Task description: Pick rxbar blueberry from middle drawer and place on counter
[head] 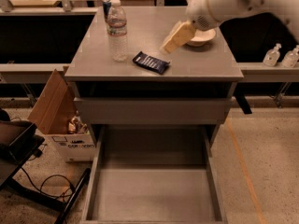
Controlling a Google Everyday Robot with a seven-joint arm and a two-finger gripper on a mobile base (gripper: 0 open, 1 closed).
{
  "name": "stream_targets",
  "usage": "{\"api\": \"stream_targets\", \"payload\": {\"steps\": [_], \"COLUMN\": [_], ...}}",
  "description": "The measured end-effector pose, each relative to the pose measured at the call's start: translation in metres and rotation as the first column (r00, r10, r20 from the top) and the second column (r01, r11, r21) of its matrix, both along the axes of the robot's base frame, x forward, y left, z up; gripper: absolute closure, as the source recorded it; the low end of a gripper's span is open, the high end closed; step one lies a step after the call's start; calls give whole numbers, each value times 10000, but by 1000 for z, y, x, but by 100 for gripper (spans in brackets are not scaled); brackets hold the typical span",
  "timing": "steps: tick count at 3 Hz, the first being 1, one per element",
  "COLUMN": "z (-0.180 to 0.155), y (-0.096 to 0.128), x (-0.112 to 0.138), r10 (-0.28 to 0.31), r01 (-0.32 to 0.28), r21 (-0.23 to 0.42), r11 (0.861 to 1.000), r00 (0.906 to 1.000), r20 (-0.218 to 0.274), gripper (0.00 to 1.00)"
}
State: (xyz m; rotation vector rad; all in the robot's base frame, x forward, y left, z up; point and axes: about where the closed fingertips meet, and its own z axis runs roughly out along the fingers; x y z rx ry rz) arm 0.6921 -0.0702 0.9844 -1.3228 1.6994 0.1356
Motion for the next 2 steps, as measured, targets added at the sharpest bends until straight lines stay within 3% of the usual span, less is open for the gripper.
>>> {"api": "stream_targets", "payload": {"steps": [1,2], "z": [64,90], "y": [-40,-102], "x": [-43,-65], "r10": [-656,-2046], "r01": [575,1740], "r21": [1150,2854], "r11": [9917,9425], "r00": [9955,9755], "r20": [680,809], "gripper": [0,0]}}
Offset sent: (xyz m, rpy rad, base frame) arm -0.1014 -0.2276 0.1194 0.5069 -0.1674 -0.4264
